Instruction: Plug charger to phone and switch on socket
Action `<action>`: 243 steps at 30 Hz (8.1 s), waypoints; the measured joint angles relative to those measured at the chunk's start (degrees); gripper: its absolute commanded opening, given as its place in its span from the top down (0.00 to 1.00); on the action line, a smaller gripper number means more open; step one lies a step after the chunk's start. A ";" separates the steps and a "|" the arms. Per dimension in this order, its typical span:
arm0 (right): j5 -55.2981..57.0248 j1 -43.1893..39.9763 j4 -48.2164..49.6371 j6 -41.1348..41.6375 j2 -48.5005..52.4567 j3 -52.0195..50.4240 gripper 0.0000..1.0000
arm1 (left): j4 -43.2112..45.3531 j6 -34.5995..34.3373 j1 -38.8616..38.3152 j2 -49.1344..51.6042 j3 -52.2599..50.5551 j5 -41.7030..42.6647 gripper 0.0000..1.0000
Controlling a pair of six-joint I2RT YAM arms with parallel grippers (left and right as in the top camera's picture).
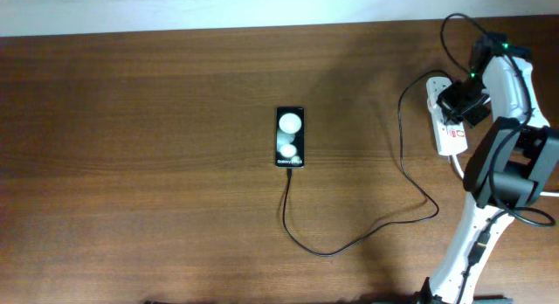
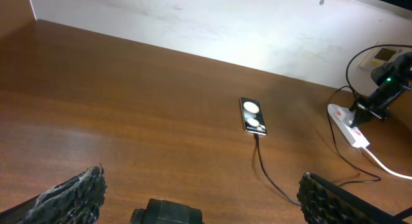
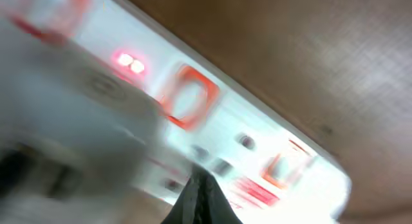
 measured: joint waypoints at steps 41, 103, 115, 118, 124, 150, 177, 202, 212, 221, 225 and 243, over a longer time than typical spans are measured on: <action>-4.17 -0.55 -25.33 -11.80 -75.87 -7.93 0.96 | 72.76 0.26 0.00 -0.35 -57.77 -1.73 0.01; -11.08 8.74 -25.33 -18.56 -91.06 -8.07 0.02 | 91.95 21.42 7.21 -0.33 -82.82 -0.15 0.01; -12.52 8.74 -0.74 -33.66 -107.73 -42.07 0.02 | 91.84 21.59 7.21 -0.35 -82.75 0.09 0.01; -14.51 8.74 18.12 -34.10 -118.84 -58.36 0.01 | 91.73 21.62 7.21 -0.37 -82.75 0.11 0.01; -17.42 8.74 35.58 -34.14 -130.01 -80.65 0.01 | 91.76 21.62 7.21 -0.37 -82.75 0.09 0.01; -6.95 10.64 71.04 -26.10 -134.11 -114.29 0.02 | 91.76 21.62 7.21 -0.37 -82.75 0.09 0.01; -4.72 10.73 67.80 -30.64 -134.16 -114.51 0.02 | 91.76 21.62 7.21 -0.37 -82.75 0.09 0.01; -4.72 10.73 67.80 -30.64 -134.16 -114.51 0.02 | 91.76 21.62 7.21 -0.37 -82.75 0.09 0.01; -4.72 10.73 67.80 -30.64 -134.16 -114.51 0.02 | 91.76 21.62 7.21 -0.37 -82.75 0.09 0.01; -4.72 10.73 67.80 -30.62 -134.16 -114.51 0.01 | 91.76 21.59 7.21 -0.37 -82.75 0.09 0.01; -4.72 10.73 67.80 -30.64 -134.16 -114.51 0.02 | 91.76 21.62 7.21 -0.37 -82.75 0.09 0.01; -4.72 10.73 67.80 -30.67 -134.16 -114.51 0.01 | 91.76 21.62 7.21 -0.37 -82.75 0.09 0.01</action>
